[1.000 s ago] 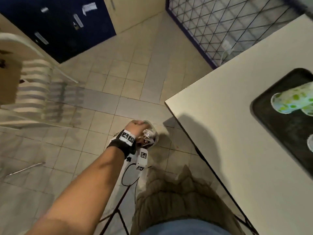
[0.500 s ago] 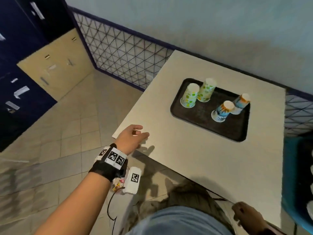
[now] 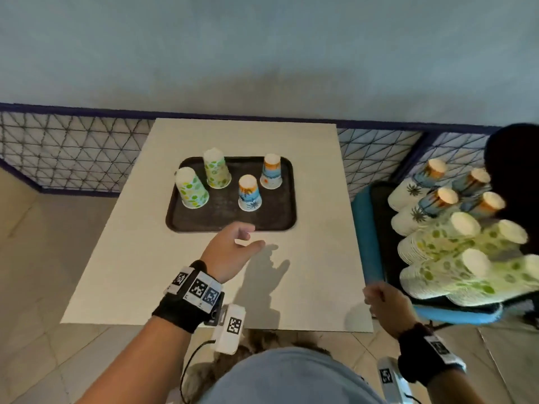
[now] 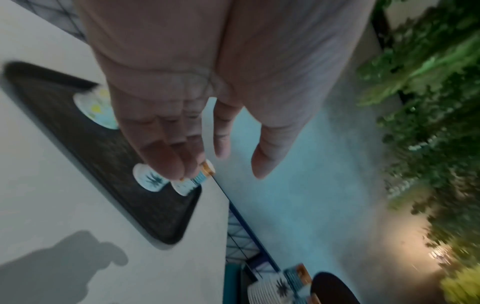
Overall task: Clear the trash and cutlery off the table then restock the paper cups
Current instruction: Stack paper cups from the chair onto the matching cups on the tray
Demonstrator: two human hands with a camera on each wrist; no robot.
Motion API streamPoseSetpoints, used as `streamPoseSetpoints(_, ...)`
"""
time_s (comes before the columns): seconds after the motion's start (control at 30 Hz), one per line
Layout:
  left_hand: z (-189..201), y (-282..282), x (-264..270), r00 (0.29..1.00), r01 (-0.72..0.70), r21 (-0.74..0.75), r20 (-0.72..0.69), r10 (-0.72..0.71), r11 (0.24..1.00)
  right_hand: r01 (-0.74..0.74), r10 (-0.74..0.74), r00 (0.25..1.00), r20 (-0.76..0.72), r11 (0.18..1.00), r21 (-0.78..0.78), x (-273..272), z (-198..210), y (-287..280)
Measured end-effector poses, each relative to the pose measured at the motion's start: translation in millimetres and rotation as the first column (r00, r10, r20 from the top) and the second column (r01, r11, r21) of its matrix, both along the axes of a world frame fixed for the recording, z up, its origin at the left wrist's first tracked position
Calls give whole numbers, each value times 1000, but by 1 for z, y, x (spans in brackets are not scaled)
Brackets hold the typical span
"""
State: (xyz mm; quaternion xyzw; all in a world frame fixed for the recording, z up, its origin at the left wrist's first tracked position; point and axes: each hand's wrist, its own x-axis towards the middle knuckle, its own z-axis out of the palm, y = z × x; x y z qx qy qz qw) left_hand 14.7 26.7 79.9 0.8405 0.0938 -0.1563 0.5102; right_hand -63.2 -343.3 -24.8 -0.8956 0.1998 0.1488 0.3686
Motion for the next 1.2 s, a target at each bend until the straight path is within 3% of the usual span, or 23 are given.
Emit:
streamPoseSetpoints(0.17,0,-112,34,972,227,22,63,-228,974,-111,110,994,-16,977,-181,3,10,-55)
streamPoseSetpoints(0.23,2,-154,42,945,316,22,80,-316,949,-39,48,998,43,980,-195,-4,0,-79)
streamPoseSetpoints(0.33,13,-210,49,875,467,61,109,-471,882,112,-120,990,-73,988,-105,-17,-7,-100)
streamPoseSetpoints(0.47,27,-273,53,740,632,135,186,-646,763,279,-281,959,-33,958,-63,-31,-11,-120)
streamPoseSetpoints(0.6,33,-321,51,558,766,216,244,-793,606,448,-447,894,18,893,-39,-32,-20,-129)
streamPoseSetpoints(0.8,23,-381,40,310,857,344,248,-918,383,490,-491,870,40,871,21,-18,-26,-134)
streamPoseSetpoints(1.0,13,-410,29,249,847,450,132,-959,282,485,-486,871,69,874,38,-12,-34,-135)
streamPoseSetpoints(1.2,3,-416,27,277,798,524,122,-953,299,418,-416,906,78,908,-25,-6,-37,-139)
